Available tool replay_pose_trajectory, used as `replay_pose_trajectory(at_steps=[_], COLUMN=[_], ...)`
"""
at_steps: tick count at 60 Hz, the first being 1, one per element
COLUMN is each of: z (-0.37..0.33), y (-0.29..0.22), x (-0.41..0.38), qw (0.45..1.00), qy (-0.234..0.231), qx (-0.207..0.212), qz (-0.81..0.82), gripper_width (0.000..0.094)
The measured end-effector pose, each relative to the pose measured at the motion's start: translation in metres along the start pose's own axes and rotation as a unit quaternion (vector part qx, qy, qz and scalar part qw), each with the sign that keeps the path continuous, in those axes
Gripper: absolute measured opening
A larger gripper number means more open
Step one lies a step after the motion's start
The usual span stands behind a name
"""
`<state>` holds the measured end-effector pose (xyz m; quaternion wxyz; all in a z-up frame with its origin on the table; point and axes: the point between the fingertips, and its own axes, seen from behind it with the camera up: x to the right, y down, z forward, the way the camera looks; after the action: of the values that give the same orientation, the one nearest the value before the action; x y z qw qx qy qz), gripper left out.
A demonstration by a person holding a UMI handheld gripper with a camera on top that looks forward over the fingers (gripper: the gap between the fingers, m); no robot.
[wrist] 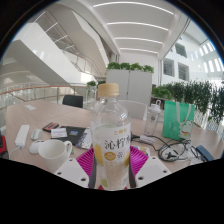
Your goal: Pour water
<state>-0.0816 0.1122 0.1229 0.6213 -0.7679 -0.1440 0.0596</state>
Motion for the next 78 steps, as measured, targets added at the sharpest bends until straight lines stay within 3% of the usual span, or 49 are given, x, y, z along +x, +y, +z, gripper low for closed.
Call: replay_pose_trajectory(at_steps=[2,5,10,13,23,26,29,32,36,44,59,78], z=[0.006,0.003,0.012,0.010,0.007,0.006,0.001,-0.005,-0.023,-0.065,-0.178,-0.286], y=[0.003,0.037,0.035,0.045,0.043,0.044,0.054,0.058,0.045,0.043,-0.003,-0.056], x=[0.005,0.012,0.004,0.011,0.007,0.006,0.007,0.011,0.000,-0.019,-0.063,-0.115], qw=[1.000,0.999,0.998,0.997,0.997,0.998,0.998,0.996,0.996,0.993,0.988,0.982], qy=[-0.005,-0.007,-0.029,-0.032,-0.034,-0.031,-0.020,-0.010,-0.014,0.000,0.072,0.107], qx=[-0.017,0.004,-0.015,0.009,0.010,-0.005,-0.046,-0.075,-0.076,-0.110,-0.106,-0.111], qz=[0.014,0.048,0.061,0.069,0.064,0.059,0.049,0.042,0.039,0.041,0.080,0.105], gripper_width=[0.0466,0.0462,0.0476,0.0478,0.0507,0.0548,0.0600,0.0716,0.0854,0.0842,0.0843,0.0848])
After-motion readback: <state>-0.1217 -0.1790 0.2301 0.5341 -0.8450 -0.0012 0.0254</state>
